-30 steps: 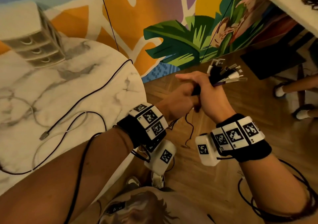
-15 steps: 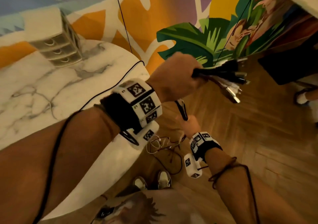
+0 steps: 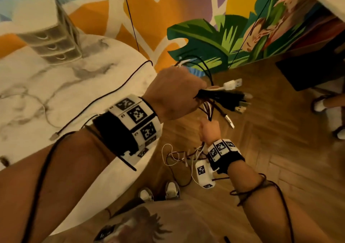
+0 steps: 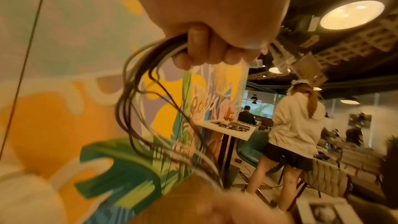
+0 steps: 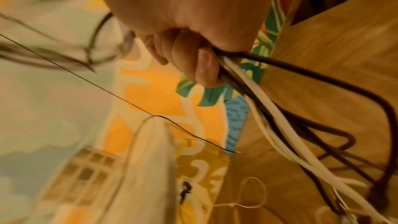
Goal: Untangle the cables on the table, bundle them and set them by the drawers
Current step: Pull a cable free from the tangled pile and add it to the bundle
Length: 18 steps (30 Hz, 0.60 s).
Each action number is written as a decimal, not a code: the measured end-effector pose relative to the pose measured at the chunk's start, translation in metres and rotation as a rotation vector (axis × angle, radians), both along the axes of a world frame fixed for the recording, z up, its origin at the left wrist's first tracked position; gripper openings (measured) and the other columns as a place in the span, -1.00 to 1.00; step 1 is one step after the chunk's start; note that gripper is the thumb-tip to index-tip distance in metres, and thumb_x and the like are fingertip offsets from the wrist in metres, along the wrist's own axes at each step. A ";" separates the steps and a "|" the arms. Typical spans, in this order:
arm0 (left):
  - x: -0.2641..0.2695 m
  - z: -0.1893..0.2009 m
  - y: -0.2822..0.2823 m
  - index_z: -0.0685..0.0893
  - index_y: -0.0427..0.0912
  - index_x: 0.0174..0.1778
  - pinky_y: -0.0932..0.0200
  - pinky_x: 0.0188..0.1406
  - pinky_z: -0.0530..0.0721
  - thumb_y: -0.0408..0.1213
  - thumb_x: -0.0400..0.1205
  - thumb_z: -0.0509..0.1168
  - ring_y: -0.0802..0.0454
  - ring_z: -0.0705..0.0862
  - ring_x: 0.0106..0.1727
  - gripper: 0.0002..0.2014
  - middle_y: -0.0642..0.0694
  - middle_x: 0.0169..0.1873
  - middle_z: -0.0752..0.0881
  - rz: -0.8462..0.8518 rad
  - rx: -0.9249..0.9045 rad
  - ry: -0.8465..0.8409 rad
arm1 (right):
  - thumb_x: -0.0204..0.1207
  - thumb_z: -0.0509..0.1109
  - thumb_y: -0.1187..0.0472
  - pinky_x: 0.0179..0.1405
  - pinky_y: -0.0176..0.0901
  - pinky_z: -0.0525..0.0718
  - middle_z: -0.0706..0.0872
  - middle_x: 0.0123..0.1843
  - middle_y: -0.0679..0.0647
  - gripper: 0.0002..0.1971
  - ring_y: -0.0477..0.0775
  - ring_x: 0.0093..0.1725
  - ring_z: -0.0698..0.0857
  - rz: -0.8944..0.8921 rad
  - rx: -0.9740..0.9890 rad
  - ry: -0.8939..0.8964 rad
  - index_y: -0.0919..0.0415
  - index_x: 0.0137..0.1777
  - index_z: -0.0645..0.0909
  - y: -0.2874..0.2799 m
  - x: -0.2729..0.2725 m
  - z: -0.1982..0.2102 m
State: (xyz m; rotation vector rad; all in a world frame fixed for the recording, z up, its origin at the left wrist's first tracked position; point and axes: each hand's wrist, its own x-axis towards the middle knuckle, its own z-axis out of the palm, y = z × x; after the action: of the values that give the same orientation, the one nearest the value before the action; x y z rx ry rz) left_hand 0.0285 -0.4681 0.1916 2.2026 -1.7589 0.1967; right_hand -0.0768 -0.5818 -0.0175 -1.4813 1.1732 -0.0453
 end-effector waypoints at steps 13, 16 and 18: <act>-0.009 -0.009 -0.039 0.59 -0.19 -0.35 0.23 -0.46 0.29 -0.35 0.50 0.33 0.02 0.45 -0.40 -0.89 -0.01 -0.49 0.50 0.158 0.023 0.661 | 0.43 0.29 0.44 -0.53 -0.52 0.41 0.57 -0.63 -0.23 -0.75 -0.32 -0.61 0.51 0.178 -0.102 -0.613 0.08 -0.35 0.48 0.019 0.008 0.140; -0.005 0.000 -0.039 0.56 -0.18 -0.32 0.33 -0.50 0.29 -0.33 0.57 0.30 0.08 0.45 -0.42 -0.85 0.02 -0.47 0.51 0.174 -0.073 0.621 | 0.47 0.34 0.34 -0.49 -0.17 0.38 0.41 -0.63 -0.01 -0.67 -0.07 -0.66 0.34 0.205 -0.156 -0.375 0.23 -0.48 0.35 0.020 0.003 0.098; 0.002 0.014 -0.038 0.50 -0.10 -0.33 0.42 -0.48 0.34 -0.29 0.61 0.30 0.23 0.41 -0.48 -0.81 0.17 -0.50 0.43 0.171 -0.200 0.609 | 0.52 0.34 0.31 -0.55 -0.22 0.38 0.34 -0.61 0.00 -0.60 -0.07 -0.68 0.31 0.151 -0.113 -0.193 0.19 -0.51 0.29 0.018 -0.009 0.062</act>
State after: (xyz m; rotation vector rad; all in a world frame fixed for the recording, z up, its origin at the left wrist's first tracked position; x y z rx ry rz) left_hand 0.0305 -0.5061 0.2054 1.9826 -1.1698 -0.2317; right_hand -0.0857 -0.5637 0.0440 -1.6228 0.9142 -0.1502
